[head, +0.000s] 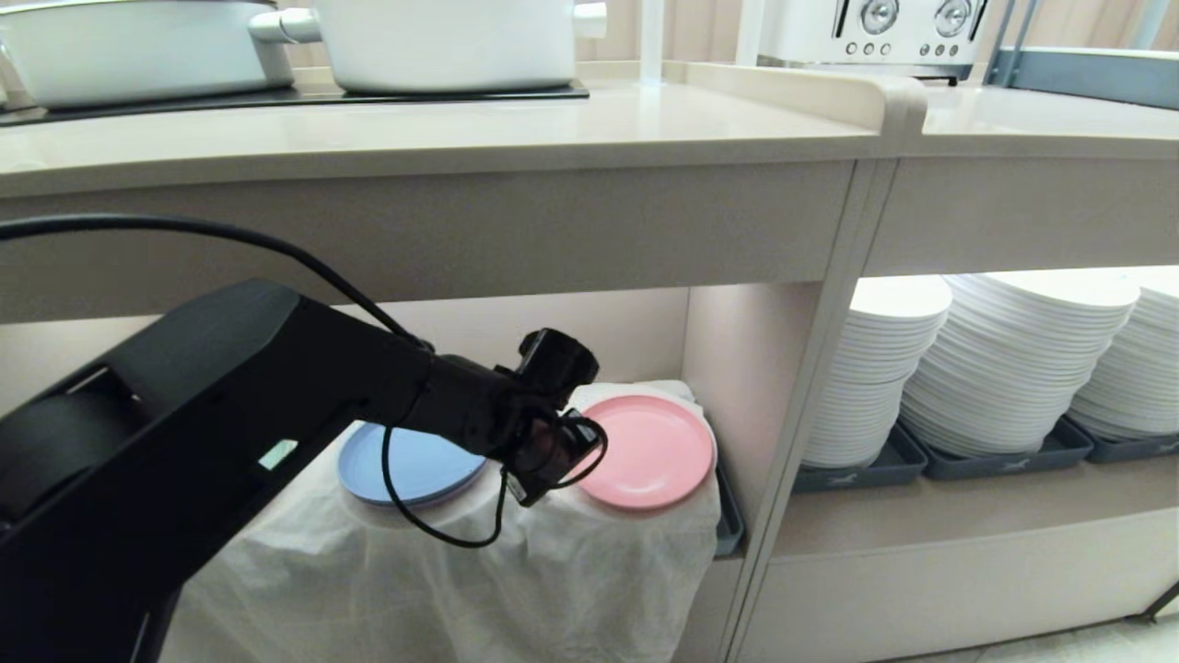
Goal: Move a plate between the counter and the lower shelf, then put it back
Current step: Put the plate in the cupboard
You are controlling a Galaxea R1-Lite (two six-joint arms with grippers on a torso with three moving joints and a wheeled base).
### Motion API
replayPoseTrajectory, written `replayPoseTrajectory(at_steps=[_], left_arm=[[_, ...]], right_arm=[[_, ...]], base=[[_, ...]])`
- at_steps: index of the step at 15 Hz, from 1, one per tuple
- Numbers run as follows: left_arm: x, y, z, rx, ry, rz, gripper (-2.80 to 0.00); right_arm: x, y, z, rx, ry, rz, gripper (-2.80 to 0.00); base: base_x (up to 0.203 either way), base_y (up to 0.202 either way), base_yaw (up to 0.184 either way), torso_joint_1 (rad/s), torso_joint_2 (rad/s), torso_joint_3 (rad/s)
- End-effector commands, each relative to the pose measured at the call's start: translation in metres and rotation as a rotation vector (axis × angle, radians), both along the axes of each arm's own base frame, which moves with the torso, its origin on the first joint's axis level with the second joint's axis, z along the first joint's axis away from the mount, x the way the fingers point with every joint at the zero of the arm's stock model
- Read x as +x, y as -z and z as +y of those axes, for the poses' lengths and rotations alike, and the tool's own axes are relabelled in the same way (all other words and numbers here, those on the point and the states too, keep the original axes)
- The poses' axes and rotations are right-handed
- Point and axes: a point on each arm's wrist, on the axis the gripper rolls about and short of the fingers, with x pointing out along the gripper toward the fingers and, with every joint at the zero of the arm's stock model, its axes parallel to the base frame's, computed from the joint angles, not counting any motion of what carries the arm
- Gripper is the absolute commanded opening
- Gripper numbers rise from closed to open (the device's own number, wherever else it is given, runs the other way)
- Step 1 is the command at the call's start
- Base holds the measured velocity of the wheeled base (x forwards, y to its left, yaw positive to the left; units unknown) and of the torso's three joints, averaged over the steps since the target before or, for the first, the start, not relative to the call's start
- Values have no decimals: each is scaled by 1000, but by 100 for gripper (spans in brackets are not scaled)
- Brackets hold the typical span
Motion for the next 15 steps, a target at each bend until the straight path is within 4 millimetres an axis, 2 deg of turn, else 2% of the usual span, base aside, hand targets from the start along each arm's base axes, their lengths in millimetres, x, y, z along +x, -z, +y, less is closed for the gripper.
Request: replayPoseTrajectory(at_steps=[1, 6, 15], left_arm=[[0, -6, -1, -14, -5, -15, 0], [-1, -15, -1, -28, -3, -35, 0], [-3, -20, 2, -20, -54, -51, 0]], right_arm=[[0, 0, 0, 0, 0, 0, -280], [0, 0, 0, 1, 0, 0, -280], [0, 0, 0, 1, 0, 1, -280]], base=[[0, 0, 0, 0, 0, 0], [0, 0, 0, 0, 0, 0], [0, 0, 0, 0, 0, 0]])
